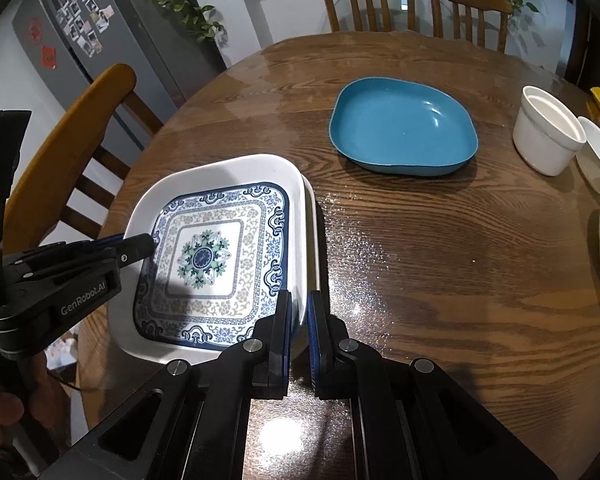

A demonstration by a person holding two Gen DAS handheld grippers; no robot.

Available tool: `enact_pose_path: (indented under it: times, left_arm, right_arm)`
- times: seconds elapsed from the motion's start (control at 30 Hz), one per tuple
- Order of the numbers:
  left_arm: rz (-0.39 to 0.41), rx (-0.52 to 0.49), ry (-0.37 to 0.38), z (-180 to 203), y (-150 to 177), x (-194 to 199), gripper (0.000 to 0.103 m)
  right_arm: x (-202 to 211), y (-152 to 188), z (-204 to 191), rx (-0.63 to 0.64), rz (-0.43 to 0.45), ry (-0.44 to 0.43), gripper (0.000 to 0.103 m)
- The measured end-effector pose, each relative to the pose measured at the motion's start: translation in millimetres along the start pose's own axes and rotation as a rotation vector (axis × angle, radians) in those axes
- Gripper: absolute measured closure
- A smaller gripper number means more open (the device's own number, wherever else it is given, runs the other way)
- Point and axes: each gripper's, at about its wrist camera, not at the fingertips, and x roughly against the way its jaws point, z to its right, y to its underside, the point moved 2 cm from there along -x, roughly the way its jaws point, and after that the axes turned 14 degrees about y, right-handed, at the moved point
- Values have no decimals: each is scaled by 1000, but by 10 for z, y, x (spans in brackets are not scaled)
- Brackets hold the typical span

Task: Organize plates and bowls
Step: 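Lift the large plate with both grippers and carry it over the small patterned plate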

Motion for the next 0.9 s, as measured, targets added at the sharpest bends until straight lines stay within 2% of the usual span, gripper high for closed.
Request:
enact_pose_path:
  times: [0.9]
  left_arm:
    - [-18, -19, -34, 59, 30, -47, 90]
  right_arm:
    - [-13, 14, -24, 32, -9, 31, 94]
